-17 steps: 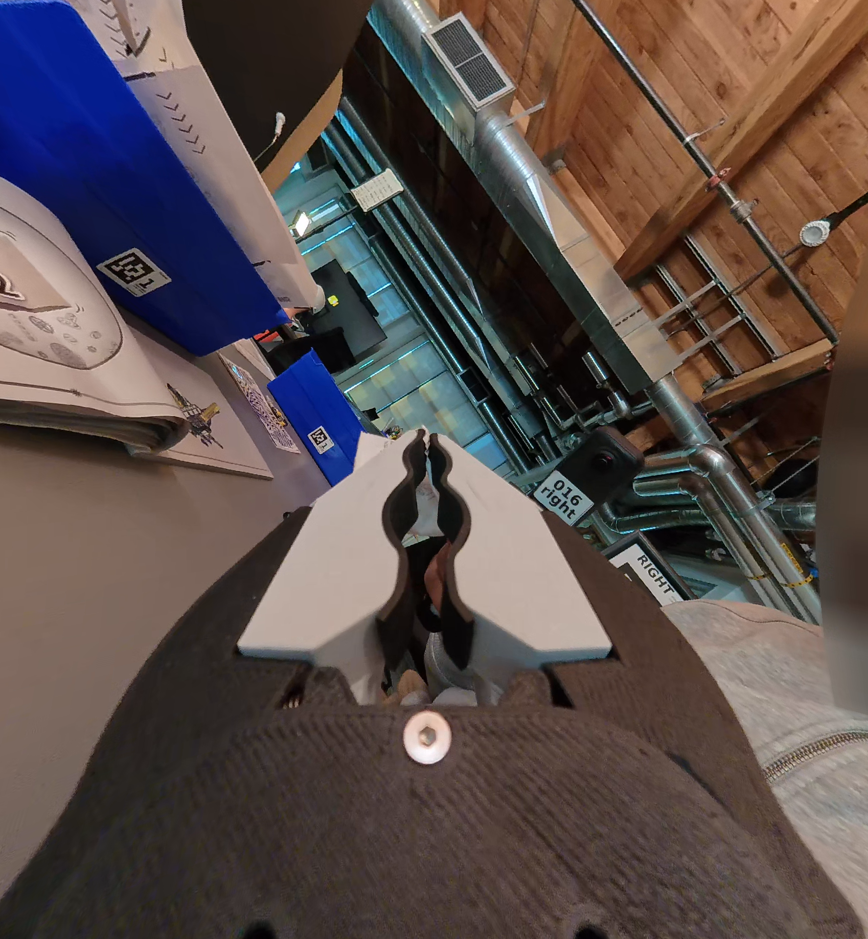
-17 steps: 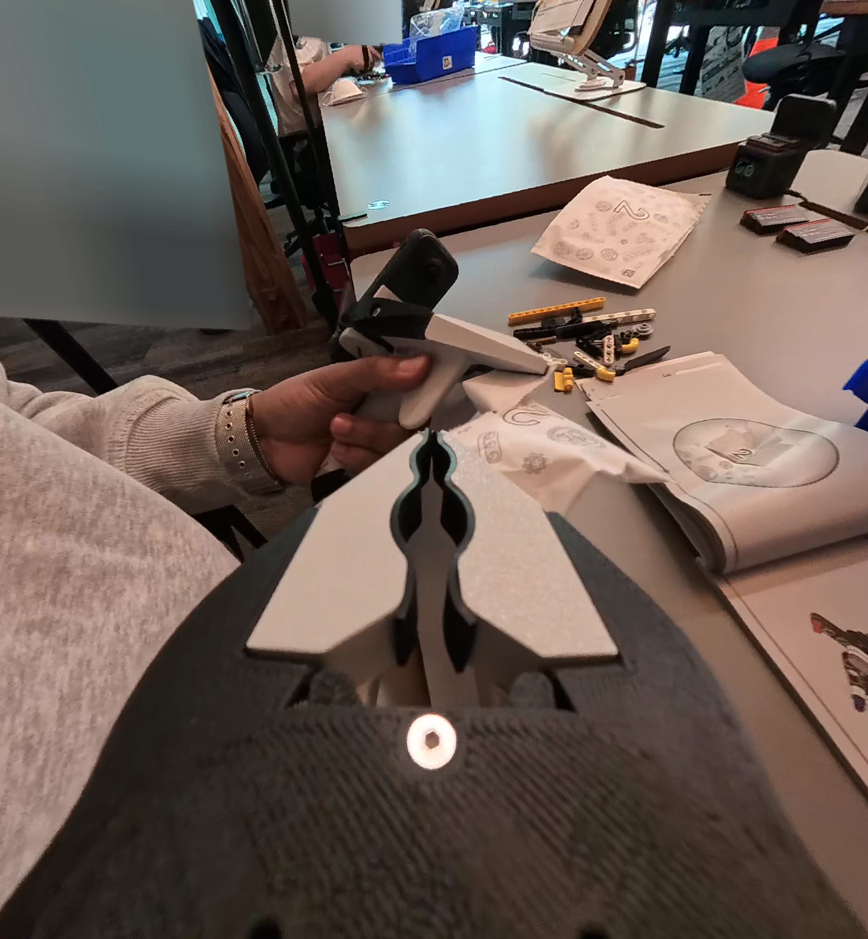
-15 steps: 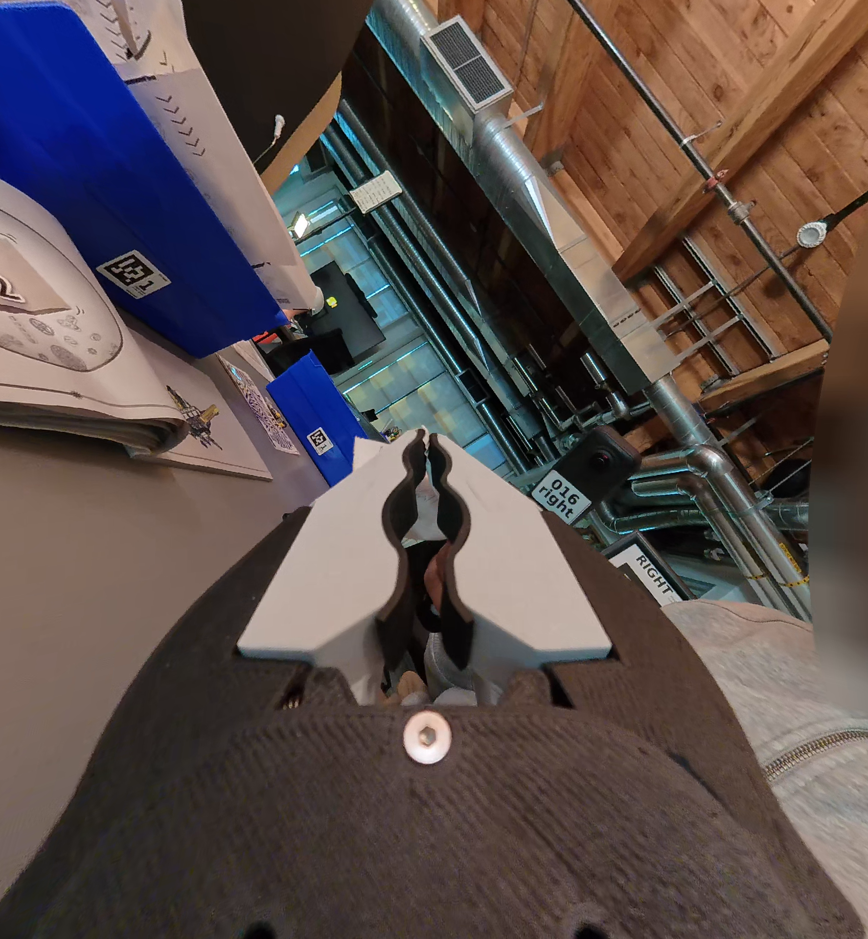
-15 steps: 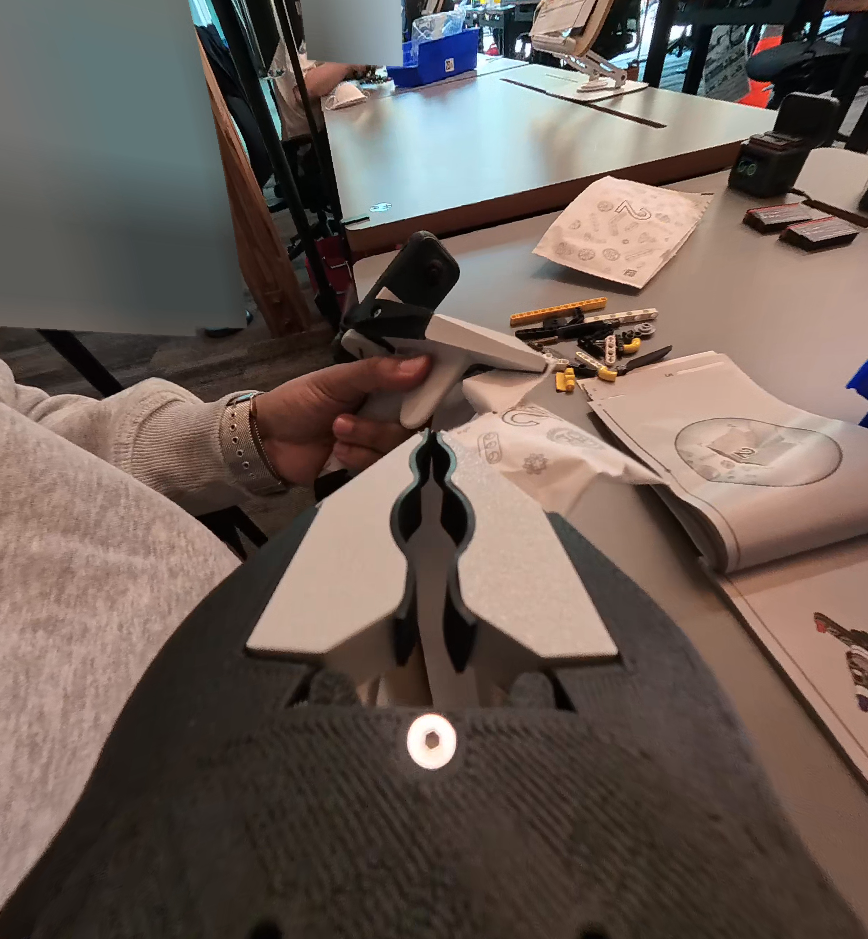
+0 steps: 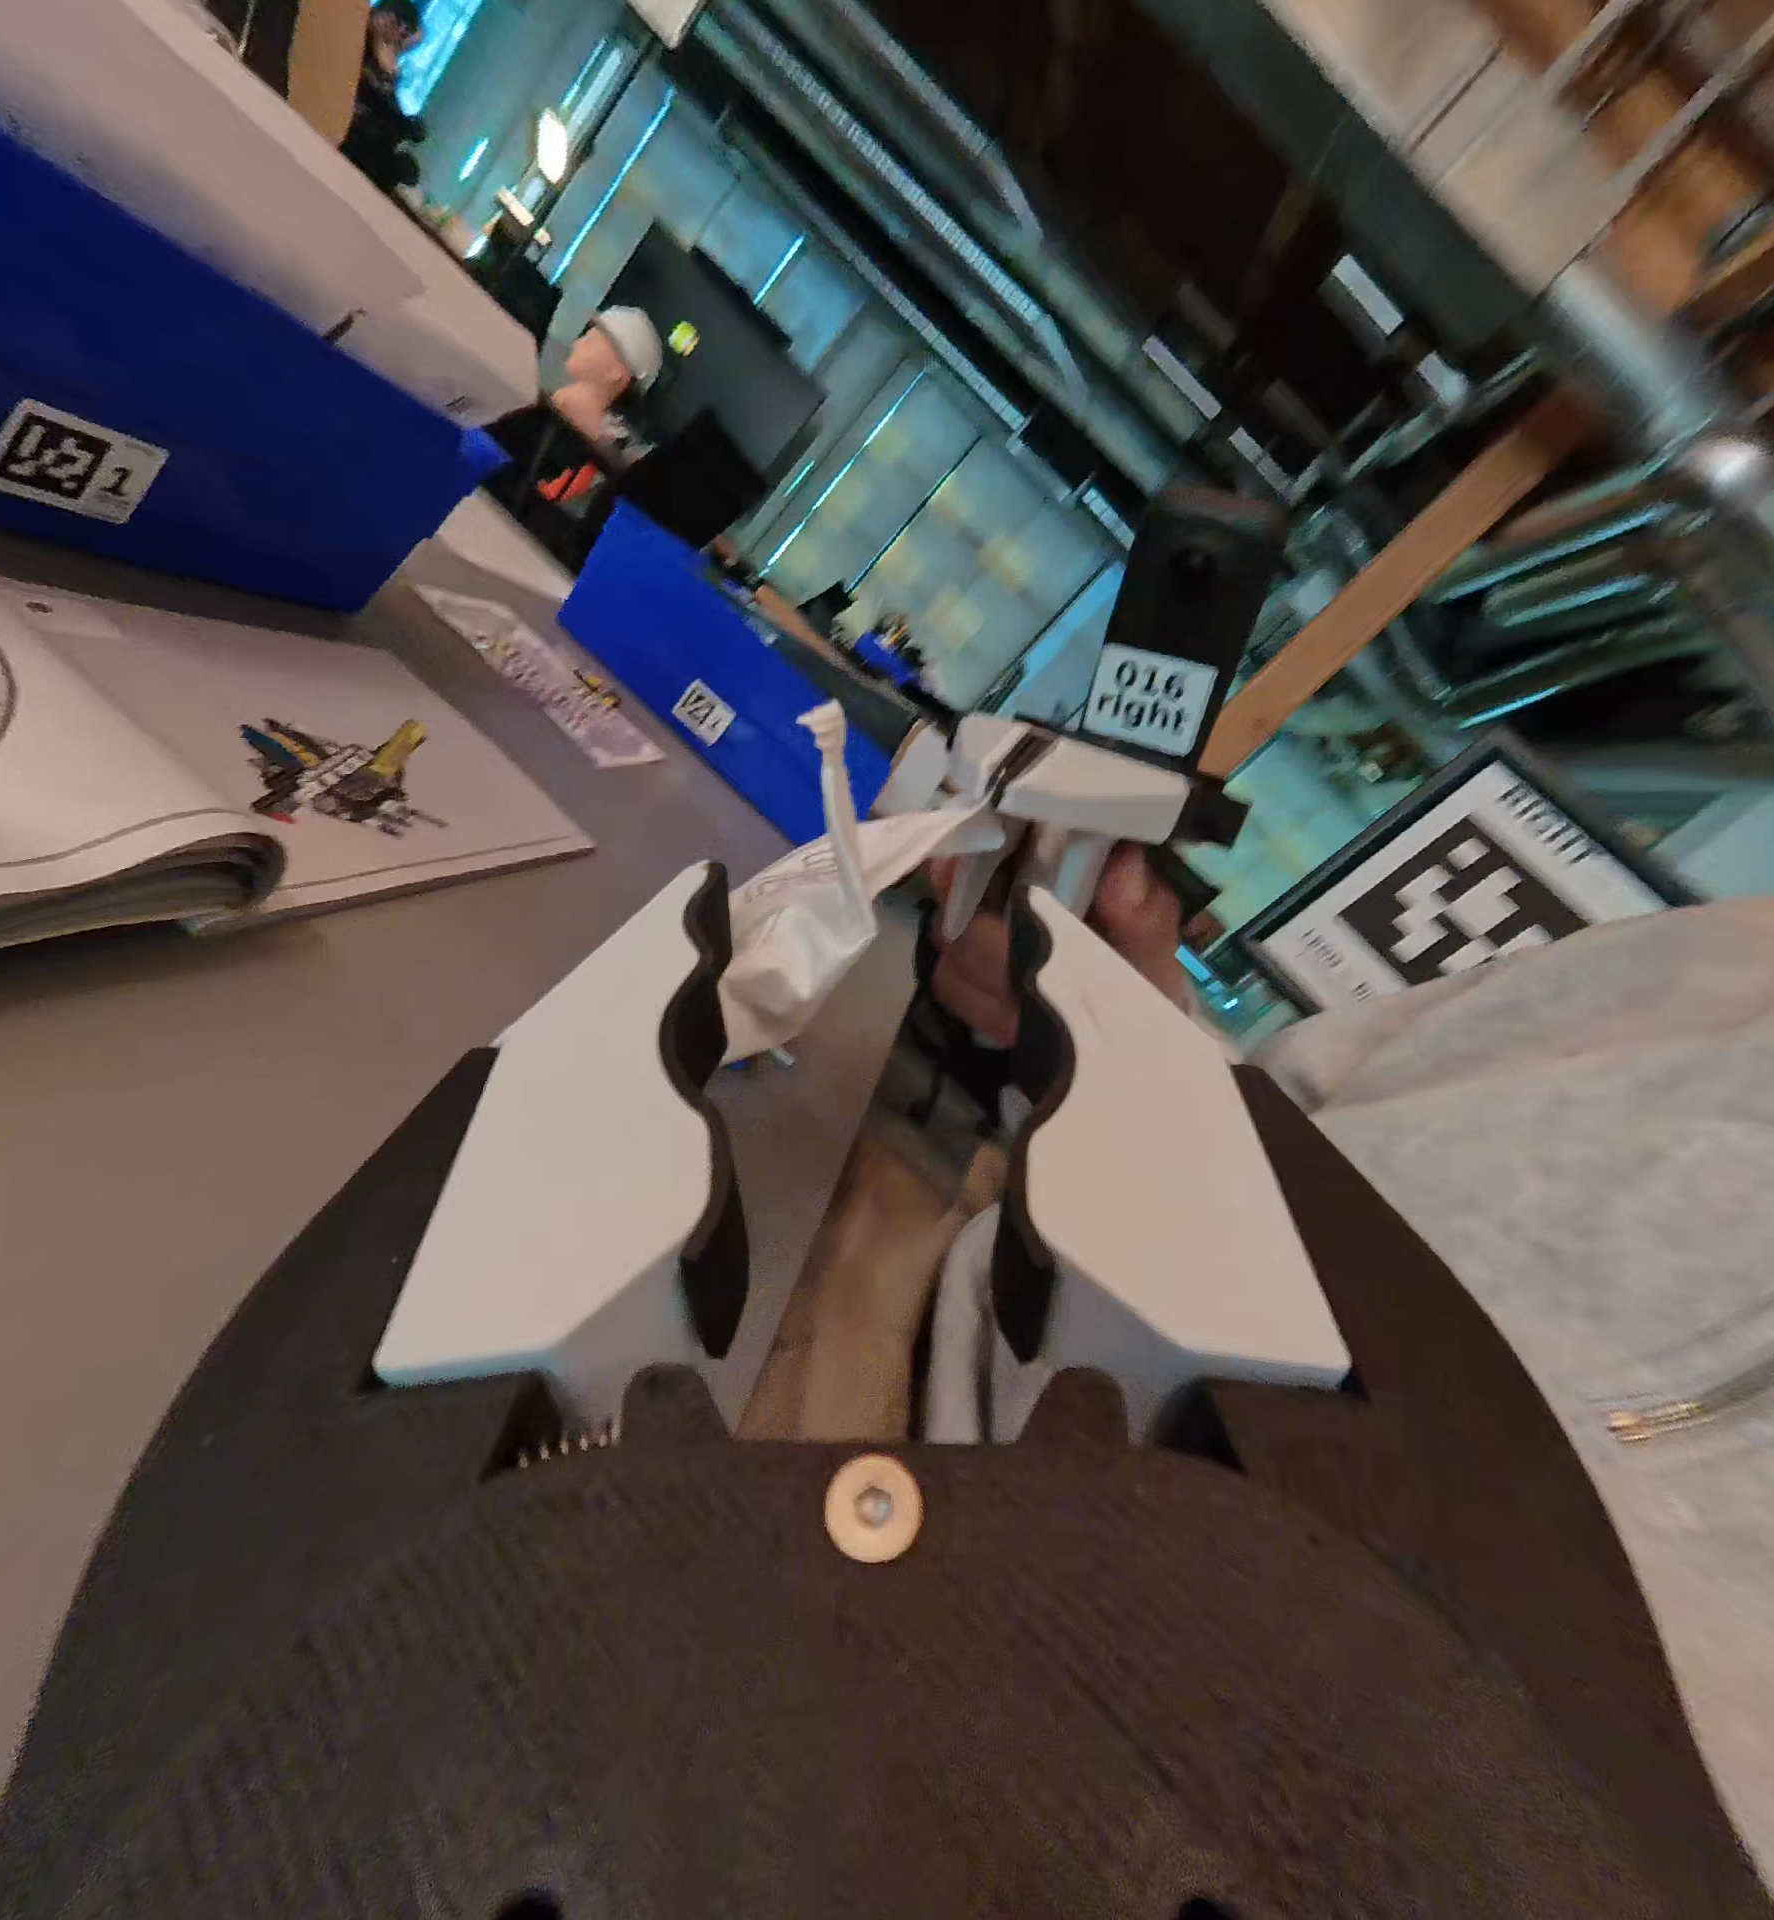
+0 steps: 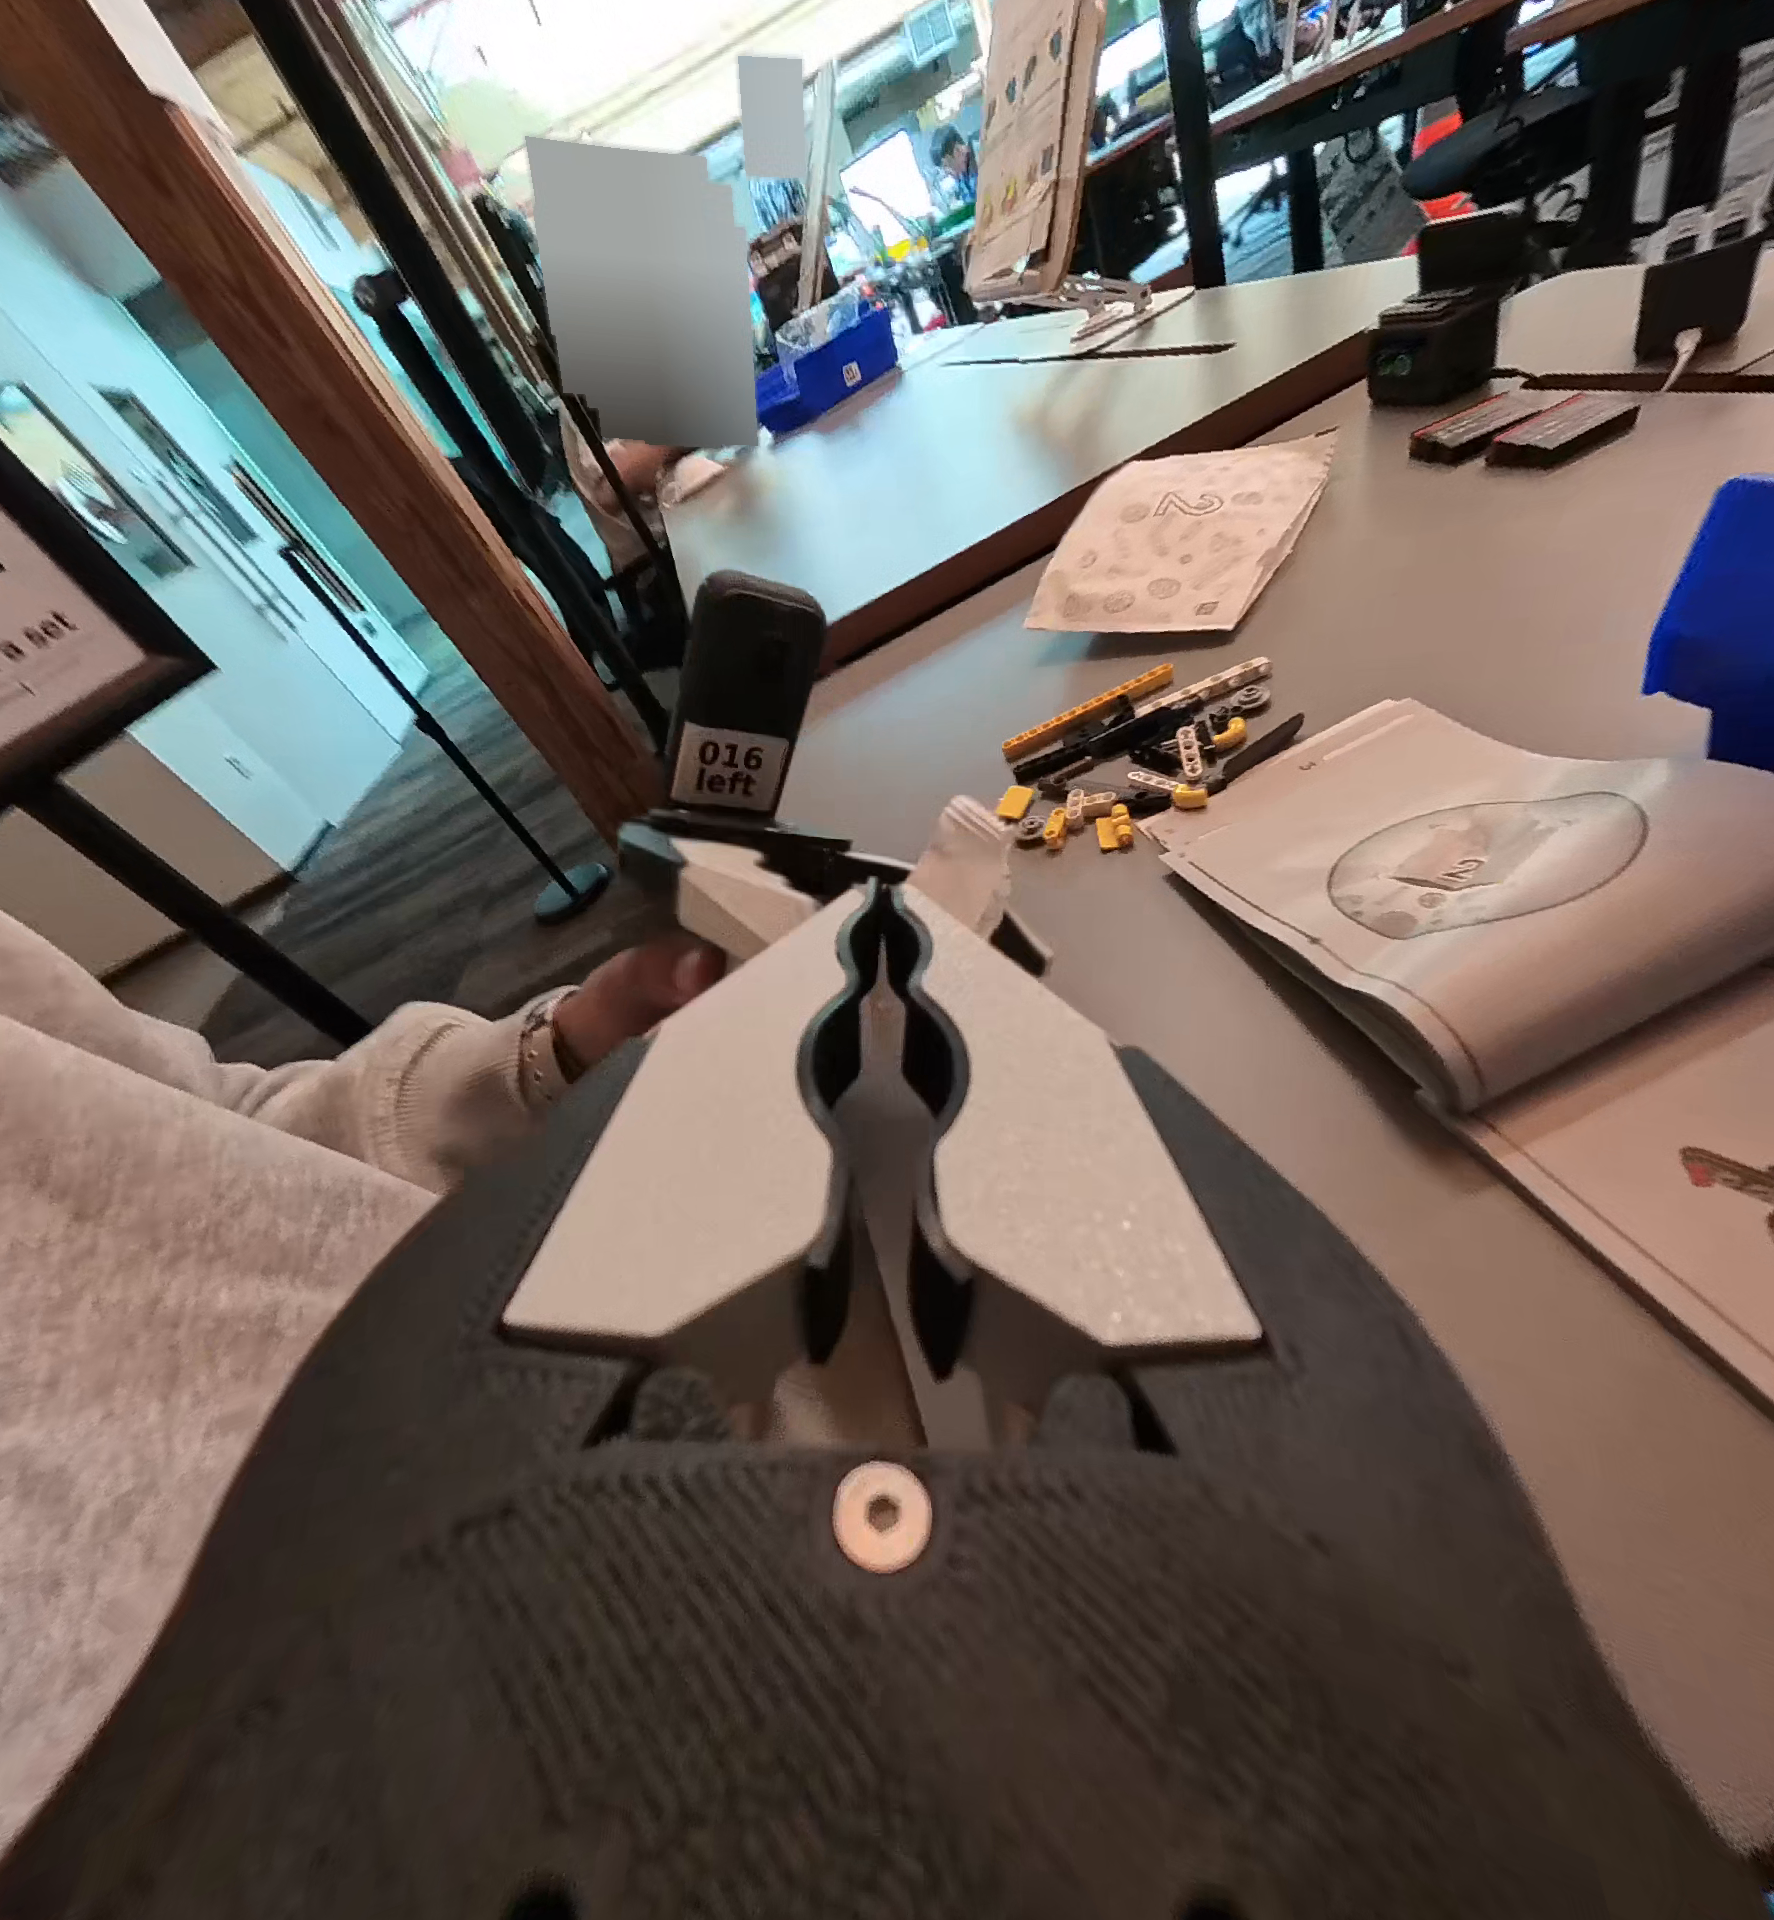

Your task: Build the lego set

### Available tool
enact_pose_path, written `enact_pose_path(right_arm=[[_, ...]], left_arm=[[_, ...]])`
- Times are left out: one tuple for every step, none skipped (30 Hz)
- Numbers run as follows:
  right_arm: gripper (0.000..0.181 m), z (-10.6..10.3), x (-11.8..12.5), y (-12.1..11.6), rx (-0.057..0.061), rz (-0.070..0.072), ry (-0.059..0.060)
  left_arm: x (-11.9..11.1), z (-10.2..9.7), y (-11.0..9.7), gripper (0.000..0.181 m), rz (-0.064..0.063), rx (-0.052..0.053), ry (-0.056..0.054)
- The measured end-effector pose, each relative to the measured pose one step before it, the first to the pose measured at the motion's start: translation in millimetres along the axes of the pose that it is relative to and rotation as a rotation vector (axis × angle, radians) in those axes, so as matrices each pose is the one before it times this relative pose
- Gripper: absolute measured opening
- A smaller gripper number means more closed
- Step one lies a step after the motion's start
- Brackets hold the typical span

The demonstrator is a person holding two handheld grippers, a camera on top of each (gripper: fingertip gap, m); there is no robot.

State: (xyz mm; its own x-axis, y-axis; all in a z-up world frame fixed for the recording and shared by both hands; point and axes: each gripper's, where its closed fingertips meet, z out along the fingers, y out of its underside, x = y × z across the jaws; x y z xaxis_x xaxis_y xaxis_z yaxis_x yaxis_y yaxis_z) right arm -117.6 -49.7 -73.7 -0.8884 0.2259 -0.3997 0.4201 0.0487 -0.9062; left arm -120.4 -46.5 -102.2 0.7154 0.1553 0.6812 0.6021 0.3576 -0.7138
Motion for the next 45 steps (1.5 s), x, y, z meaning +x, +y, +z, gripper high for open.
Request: enact_pose_path(right_arm=[[0.000, -2.07, -0.32, -1.81, 0.0142, 0.0222, -0.0183], [0.000, -2.23, -0.52, -2.22, 0.0152, 0.0249, -0.0201], [0.000, -1.70, 0.32, -0.80, 0.0054, 0.0205, -0.0131], [0.000, -0.91, 1.76, 1.00, -0.0034, 0.0059, 0.0019], [0.000, -0.52, 2.64, 1.51, -0.0054, -0.0104, 0.0146], [0.000, -0.31, 2.12, 1.24, -0.0040, -0.0182, 0.0173], [0.000, -0.04, 1.53, 1.05, -0.0052, -0.0192, 0.0168], [0.000, -0.01, 1.21, 0.71, -0.0051, -0.0215, 0.0178], [0.000, -0.09, 1.39, 0.46, -0.0066, -0.0250, 0.0204], [0.002, -0.28, 1.49, 0.53, -0.0081, -0.0301, 0.0236], [0.008, -0.32, 1.05, 0.20, -0.0067, -0.0393, 0.0243], [0.014, -0.25, 0.42, -0.26, -0.0034, -0.0482, 0.0256], [0.017, -0.19, -0.46, -0.21, -0.0038, -0.0557, 0.0260], [0.019, 0.30, -1.02, 0.27, -0.0072, -0.0623, 0.0282], [0.021, 0.98, -0.85, 1.01, -0.0125, -0.0626, 0.0338], [0.021, 1.77, -1.22, 1.70, -0.0161, -0.0563, 0.0341], [0.021, 2.76, -2.53, 2.41, -0.0177, -0.0448, 0.0252], [0.020, 3.56, -2.21, 3.54, -0.0232, -0.0269, 0.0209], [0.019, 3.92, -1.26, 3.60, -0.0210, -0.0061, 0.0155], [0.019, 3.12, -1.66, 1.82, -0.0070, 0.0094, 0.0011], [0.019, 1.81, -1.03, -0.16, 0.0061, 0.0214, -0.0057], [0.018, 0.31, 1.85, -1.24, 0.0106, 0.0329, 0.0040], [0.017, -0.87, 4.04, -1.55, 0.0112, 0.0402, 0.0109], [0.017, -1.33, 4.96, -1.97, 0.0123, 0.0418, 0.0120], [0.016, -1.43, 3.66, -2.15, 0.0127, 0.0356, 0.0027], [0.015, -1.20, 2.11, -1.89, 0.0090, 0.0275, -0.0038], [0.014, -0.44, 1.07, -0.85, 0.0027, 0.0175, -0.0043], [0.014, 0.31, 0.11, 0.26, -0.0032, 0.0097, -0.0027], [0.013, 0.72, -1.14, 0.39, -0.0035, 0.0029, -0.0044], [0.015, 0.90, -1.60, 0.13, -0.0016, -0.0012, -0.0031], [0.016, 0.97, -1.79, 0.06, -0.0014, -0.0046, -0.0025], [0.016, 0.76, -0.70, 0.25, -0.0026, -0.0077, 0.0039], [0.015, 0.49, 0.29, -0.13, -0.0004, -0.0075, 0.0073], [0.015, 0.08, 0.53, -0.69, 0.0029, 0.0011, 0.0036], [0.014, -0.16, 0.58, -0.74, 0.0041, 0.0103, -0.0013], [0.013, -0.32, 0.37, -1.06, 0.0061, 0.0144, -0.0059], [0.012, -0.53, -0.15, -1.14, 0.0062, 0.0137, -0.0090], [0.012, -0.38, 0.05, -0.75, 0.0039, 0.0106, -0.0055], [0.012, -0.22, -0.07, -0.49, 0.0036, 0.0054, -0.0021], [0.012, -0.08, -0.16, -0.59, 0.0041, 0.0027, 0.0005], [0.013, -0.04, -0.02, -0.03, 0.0016, 0.0012, 0.0028], [0.013, 0.10, 0.22, 0.31, -0.0004, -0.0025, 0.0036], [0.013, 0.02, 0.27, 0.22, -0.0005, -0.0023, 0.0031], [0.012, 0.01, 0.42, 0.24, -0.0014, -0.0003, 0.0015], [0.012, 0.25, 0.36, 0.24, -0.0016, 0.0022, -0.0008]], left_arm=[[-1.62, 0.51, 2.49, 0.040, 0.0295, -0.0163, -0.0200], [-0.43, -0.46, 0.46, 0.021, 0.0220, -0.0034, -0.0108], [3.47, -0.48, -0.73, 0.014, 0.0128, 0.0032, 0.0194], [3.45, -0.24, -0.72, 0.008, -0.0030, 0.0001, 0.0220], [1.85, -0.13, -0.42, 0.004, 0.0014, 0.0024, 0.0097], [-1.49, -0.14, 0.07, 0.003, 0.0094, 0.0012, -0.0152], [-0.97, 0.18, 0.56, 0.002, 0.0178, -0.0054, -0.0149], [-0.45, 0.21, 0.42, 0.001, 0.0203, -0.0070, -0.0149], [-1.36, -0.10, -0.36, 0.000, 0.0269, -0.0019, -0.0254], [-2.27, -0.42, -0.51, 0.000, 0.0339, -0.0011, -0.0334], [-1.58, -0.52, -0.07, 0.000, 0.0342, -0.0051, -0.0281], [-1.43, -0.29, -0.09, 0.000, 0.0298, -0.0054, -0.0255], [-2.25, -0.32, -0.33, 0.000, 0.0295, -0.0031, -0.0312], [-2.30, -0.48, -0.52, 0.000, 0.0301, 0.0000, -0.0315], [-2.47, -0.38, -0.31, 0.000, 0.0266, -0.0018, -0.0319], [-2.72, -0.48, -0.71, 0.000, 0.0218, 0.0007, -0.0334], [-1.99, -0.58, -1.42, 0.000, 0.0204, 0.0081, -0.0294], [-0.81, -0.47, -1.55, 0.000, 0.0187, 0.0099, -0.0231], [1.10, 0.07, -1.15, 0.000, 0.0158, 0.0077, -0.0115], [2.20, 0.72, -0.46, 0.000, 0.0123, 0.0033, -0.0039], [2.82, 1.22, 0.56, 0.000, 0.0141, -0.0020, -0.0027], [2.27, 1.46, 1.24, 0.000, 0.0208, -0.0063, -0.0109], [1.41, 1.11, 0.41, 0.000, 0.0314, -0.0013, -0.0216], [1.37, 0.41, -0.82, 0.000, 0.0380, 0.0051, -0.0258], [0.92, -0.17, -2.08, 0.000, 0.0393, 0.0092, -0.0290], [0.23, -0.44, -1.93, 0.000, 0.0401, 0.0087, -0.0325], [0.08, -0.60, -1.87, 0.000, 0.0376, 0.0076, -0.0300], [-0.91, -0.67, -1.53, 0.000, 0.0320, 0.0052, -0.0320], [-0.85, -0.37, -0.84, 0.000, 0.0280, 0.0019, -0.0274], [-0.13, 0.06, -0.14, 0.000, 0.0228, -0.0008, -0.0181], [0.93, 0.07, -0.37, 0.000, 0.0160, 0.0014, -0.0052], [1.08, 0.26, -0.03, 0.000, 0.0066, 0.0006, 0.0003], [0.14, 0.13, 0.08, 0.000, 0.0019, -0.0005, -0.0017], [-0.21, -0.47, -0.94, 0.000, 0.0056, 0.0063, -0.0032], [-0.39, -0.89, -1.85, 0.000, 0.0115, 0.0107, -0.0067], [-0.06, -0.79, -1.89, 0.000, 0.0155, 0.0086, -0.0090], [0.55, -0.20, -1.17, 0.000, 0.0185, 0.0045, -0.0098], [1.00, 0.21, -0.28, 0.000, 0.0223, -0.0003, -0.0093], [0.60, 0.17, -0.23, 0.000, 0.0235, 0.0000, -0.0126], [0.34, 0.00, -0.34, 0.000, 0.0255, 0.0015, -0.0138], [0.27, 0.34, 0.23, 0.000, 0.0259, -0.0030, -0.0113], [0.07, 0.12, 0.42, 0.000, 0.0195, -0.0040, -0.0087], [0.16, 0.02, 0.35, 0.000, 0.0097, -0.0025, -0.0036], [-0.07, 0.00, 0.07, 0.000, 0.0003, -0.0011, 0.0002], [-0.15, -0.10, -0.11, 0.000, -0.0003, 0.0002, 0.0001]])
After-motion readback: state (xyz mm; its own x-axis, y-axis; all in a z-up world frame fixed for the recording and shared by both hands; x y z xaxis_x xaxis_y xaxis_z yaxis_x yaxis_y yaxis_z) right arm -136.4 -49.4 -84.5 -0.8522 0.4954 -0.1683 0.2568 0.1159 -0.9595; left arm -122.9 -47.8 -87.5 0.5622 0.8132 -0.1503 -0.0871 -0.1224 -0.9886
